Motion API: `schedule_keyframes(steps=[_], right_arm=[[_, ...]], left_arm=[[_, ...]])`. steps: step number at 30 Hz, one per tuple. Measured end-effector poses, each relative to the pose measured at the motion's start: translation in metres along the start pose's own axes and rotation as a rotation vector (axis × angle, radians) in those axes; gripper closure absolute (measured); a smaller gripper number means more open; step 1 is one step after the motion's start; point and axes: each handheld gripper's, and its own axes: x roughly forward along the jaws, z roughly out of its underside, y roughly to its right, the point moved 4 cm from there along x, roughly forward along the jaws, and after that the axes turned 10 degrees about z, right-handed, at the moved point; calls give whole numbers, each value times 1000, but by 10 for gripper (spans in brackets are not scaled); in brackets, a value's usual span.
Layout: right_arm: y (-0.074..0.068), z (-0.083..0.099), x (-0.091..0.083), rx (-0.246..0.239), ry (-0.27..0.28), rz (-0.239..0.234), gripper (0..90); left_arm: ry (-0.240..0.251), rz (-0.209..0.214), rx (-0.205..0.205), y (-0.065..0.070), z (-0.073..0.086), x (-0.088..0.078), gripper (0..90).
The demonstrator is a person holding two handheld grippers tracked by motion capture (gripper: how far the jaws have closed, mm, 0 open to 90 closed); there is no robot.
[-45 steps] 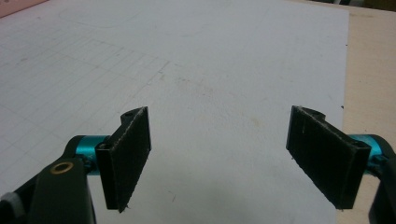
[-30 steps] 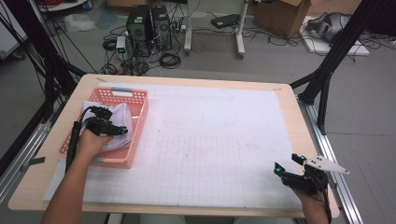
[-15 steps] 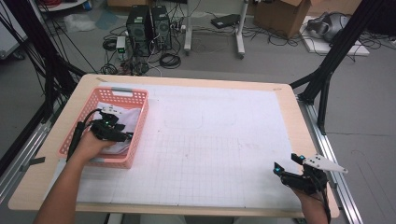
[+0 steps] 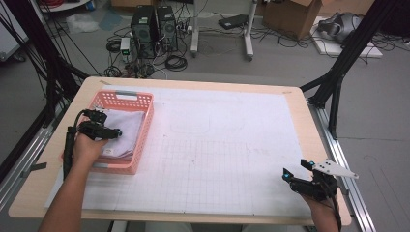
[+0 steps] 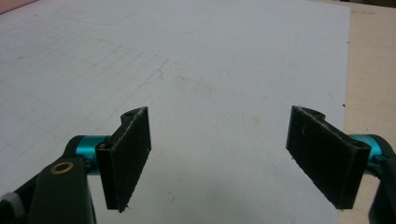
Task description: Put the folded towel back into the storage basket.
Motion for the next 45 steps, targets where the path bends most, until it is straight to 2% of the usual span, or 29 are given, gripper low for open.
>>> schedule_keyframes(steps=[1, 2, 4, 6, 7, 8, 11, 12, 14, 18, 20, 23, 29, 32, 36, 38, 42, 45], right_arm=[[0, 0, 0, 0, 0, 0, 209], [1, 0, 0, -1, 6, 0, 209], [2, 0, 0, -1, 5, 2, 209], [2, 0, 0, 9, 5, 2, 209], [2, 0, 1, 7, 6, 2, 209], [2, 0, 1, -1, 6, 2, 209], [0, 0, 2, -5, 3, 1, 209], [-1, 0, 2, -2, 1, 0, 209], [-1, 0, 2, -10, -1, 0, 209], [0, 0, 3, -11, 3, -4, 209], [0, -1, 3, -12, 5, -6, 209], [0, -1, 2, -9, 3, -10, 209], [1, -2, 0, -8, 12, -10, 209], [1, -2, 0, -9, 17, -14, 209], [1, -3, 0, -4, 15, -13, 216], [1, -3, 0, -6, 19, -18, 213], [0, -3, 1, -19, 29, -32, 206], [0, -4, 2, -11, 44, -47, 202]], left_arm=[[25, -9, 2, 1, -1, -3, 351], [64, 6, 7, 2, -3, -7, 355], [166, 69, 5, 6, -7, -18, 356], [265, 89, 7, 11, -11, -31, 354], [333, 112, 13, 16, -15, -39, 351], [371, 127, 22, 20, -16, -44, 347], [526, 207, 33, 38, -22, -58, 304], [567, 234, 39, 47, -24, -63, 263], [601, 261, 54, 60, -26, -66, 212], [669, 352, 101, 94, -31, -73, 211], [692, 404, 114, 110, -33, -75, 226], [694, 465, 134, 134, -36, -73, 224], [683, 577, 140, 168, -35, -66, 235], [675, 610, 178, 188, -31, -63, 238], [686, 648, 207, 211, -25, -60, 245], [673, 658, 236, 222, -20, -55, 247], [653, 679, 262, 239, -11, -44, 258], [638, 703, 267, 249, -4, -36, 258]])
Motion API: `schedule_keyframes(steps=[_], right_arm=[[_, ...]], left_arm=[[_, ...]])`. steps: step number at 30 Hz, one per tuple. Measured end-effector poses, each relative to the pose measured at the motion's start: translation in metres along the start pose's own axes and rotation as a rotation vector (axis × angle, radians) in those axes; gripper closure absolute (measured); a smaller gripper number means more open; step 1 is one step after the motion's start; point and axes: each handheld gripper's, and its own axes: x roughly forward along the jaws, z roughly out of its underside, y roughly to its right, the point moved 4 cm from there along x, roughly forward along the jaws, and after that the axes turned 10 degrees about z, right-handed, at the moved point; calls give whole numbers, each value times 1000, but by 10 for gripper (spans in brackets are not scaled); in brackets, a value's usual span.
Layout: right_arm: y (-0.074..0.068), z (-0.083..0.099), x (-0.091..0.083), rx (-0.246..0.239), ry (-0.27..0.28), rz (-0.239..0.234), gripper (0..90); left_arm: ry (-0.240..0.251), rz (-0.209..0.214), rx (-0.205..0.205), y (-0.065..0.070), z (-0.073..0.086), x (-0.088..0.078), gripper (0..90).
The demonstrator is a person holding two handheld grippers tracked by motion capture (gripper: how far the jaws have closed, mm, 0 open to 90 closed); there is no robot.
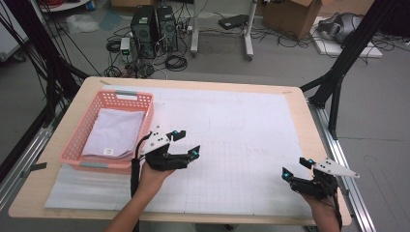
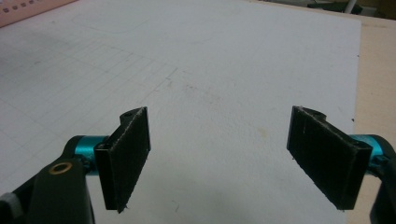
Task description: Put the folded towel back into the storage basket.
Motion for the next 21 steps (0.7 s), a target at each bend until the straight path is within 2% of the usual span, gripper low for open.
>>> schedule_keyframes(steps=[2, 8, 13, 21], right_arm=[[0, 0, 1, 0, 2, -6, 200], [-6, -1, 2, -14, -1, -17, 200], [-10, 0, 1, -21, -5, -20, 200], [-13, -1, 4, -27, -3, -24, 200]], left_arm=[[-17, 8, 12, 5, 8, 5, 259], [-28, 30, -4, 12, 24, 10, 259], [-32, 32, 9, 16, 27, 7, 259], [-37, 21, -7, 14, 32, 4, 259]])
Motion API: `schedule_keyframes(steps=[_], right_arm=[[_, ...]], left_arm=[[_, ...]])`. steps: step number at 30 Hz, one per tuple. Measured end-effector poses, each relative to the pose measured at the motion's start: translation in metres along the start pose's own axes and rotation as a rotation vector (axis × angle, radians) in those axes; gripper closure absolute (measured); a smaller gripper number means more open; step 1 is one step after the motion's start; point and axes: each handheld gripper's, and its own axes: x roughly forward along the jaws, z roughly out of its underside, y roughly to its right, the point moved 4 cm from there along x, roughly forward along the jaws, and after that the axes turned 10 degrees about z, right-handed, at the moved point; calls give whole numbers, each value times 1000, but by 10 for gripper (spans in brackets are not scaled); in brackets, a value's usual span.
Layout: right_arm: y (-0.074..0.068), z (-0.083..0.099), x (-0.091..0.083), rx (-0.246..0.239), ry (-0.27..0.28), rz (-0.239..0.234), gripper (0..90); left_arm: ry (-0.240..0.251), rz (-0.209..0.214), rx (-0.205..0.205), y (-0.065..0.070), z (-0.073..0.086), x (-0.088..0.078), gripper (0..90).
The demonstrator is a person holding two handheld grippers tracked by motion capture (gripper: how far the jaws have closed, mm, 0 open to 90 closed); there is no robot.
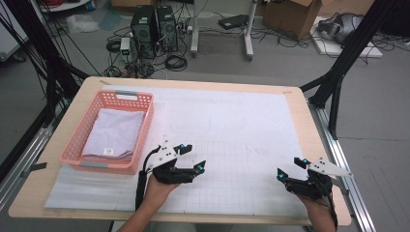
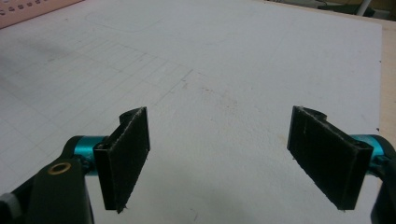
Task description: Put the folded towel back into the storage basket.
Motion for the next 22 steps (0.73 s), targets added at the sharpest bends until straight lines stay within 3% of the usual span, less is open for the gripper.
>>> schedule_keyframes(steps=[11, 22], right_arm=[[-1, 0, 1, 0, 3, -4, 200], [0, 1, 2, 0, -1, -10, 200]], left_arm=[[16, -19, -17, -5, 2, -8, 259], [2, -21, -26, -7, 5, -5, 259]])
